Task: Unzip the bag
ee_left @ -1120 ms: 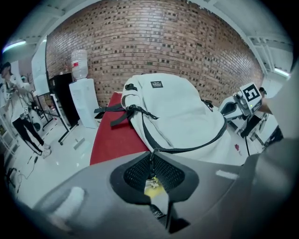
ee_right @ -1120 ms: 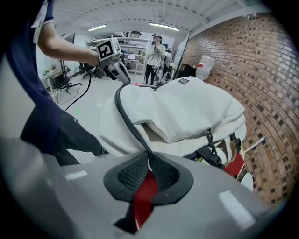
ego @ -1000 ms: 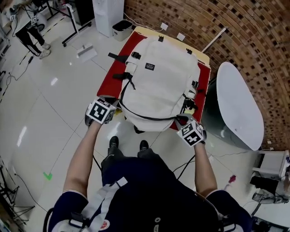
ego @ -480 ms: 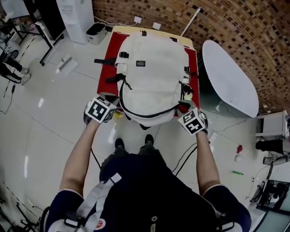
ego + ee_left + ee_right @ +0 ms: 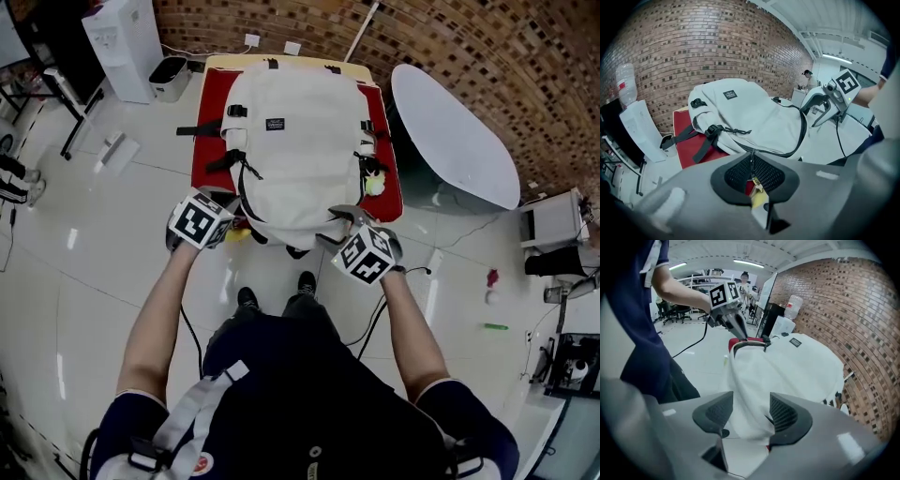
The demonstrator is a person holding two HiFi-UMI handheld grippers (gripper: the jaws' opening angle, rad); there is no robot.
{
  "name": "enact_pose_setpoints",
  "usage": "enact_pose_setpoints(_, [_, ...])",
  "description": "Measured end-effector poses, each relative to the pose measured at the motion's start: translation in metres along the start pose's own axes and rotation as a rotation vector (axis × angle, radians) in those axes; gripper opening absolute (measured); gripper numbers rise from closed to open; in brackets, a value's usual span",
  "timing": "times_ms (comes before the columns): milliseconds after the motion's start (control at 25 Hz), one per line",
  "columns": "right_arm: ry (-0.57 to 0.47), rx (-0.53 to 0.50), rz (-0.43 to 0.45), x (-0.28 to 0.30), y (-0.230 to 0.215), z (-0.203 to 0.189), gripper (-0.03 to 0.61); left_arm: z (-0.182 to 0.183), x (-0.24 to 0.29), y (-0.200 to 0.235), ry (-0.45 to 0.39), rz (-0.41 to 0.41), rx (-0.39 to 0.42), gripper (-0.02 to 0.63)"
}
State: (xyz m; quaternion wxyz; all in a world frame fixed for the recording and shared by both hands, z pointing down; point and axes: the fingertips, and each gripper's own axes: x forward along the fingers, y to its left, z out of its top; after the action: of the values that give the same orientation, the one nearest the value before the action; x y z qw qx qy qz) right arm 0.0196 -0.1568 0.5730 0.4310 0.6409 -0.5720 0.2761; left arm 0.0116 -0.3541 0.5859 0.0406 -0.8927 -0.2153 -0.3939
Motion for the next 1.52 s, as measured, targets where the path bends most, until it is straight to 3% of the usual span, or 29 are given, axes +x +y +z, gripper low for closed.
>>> enact_pose_setpoints(120, [0.033, -0.015, 0.044, 0.028, 0.019, 0.005, 0.181, 0.001, -0.001, 0.0, 0.0, -0.012, 0.022, 0.023])
enact_pose_setpoints(200, [0.073, -0.032, 0.057, 0.036, 0.028, -0.002, 0.026, 0.0, -0.002, 0.001, -0.003, -0.012, 0.036, 0.023])
enact_pose_setpoints(240, [0.083, -0.03, 0.064, 0.035, 0.031, -0.006, 0.021, 0.0, -0.002, 0.003, -0.007, -0.01, 0.039, 0.023])
enact_pose_setpoints(760, [0.083, 0.121, 0.046, 0.016, 0.039, -0.019, 0.017, 0.032, 0.023, 0.054, -0.029, 0.055, 0.104, 0.025])
enact_pose_setpoints(1040, [0.052, 0.149, 0.079, 0.014, 0.037, -0.021, 0.017, 0.039, 0.038, 0.068, -0.042, 0.113, 0.024, 0.029])
enact_pose_setpoints(1200, [-0.036, 0.198, 0.111, 0.009, 0.027, -0.011, 0.034, 0.032, 0.032, 0.059, -0.038, 0.12, -0.066, 0.039])
enact_pose_setpoints(1280, [-0.115, 0.243, 0.136, 0.0, 0.021, 0.001, 0.085, 0.033, 0.02, 0.053, -0.062, 0.125, -0.117, 0.117])
enact_pose_setpoints(1320, [-0.159, 0.266, 0.144, -0.006, 0.016, 0.007, 0.109, 0.036, 0.012, 0.051, -0.08, 0.138, -0.142, 0.148])
enact_pose_setpoints(1520, [-0.359, 0.323, 0.105, -0.035, -0.03, 0.034, 0.103, 0.07, -0.02, 0.026, -0.241, 0.169, -0.227, 0.149])
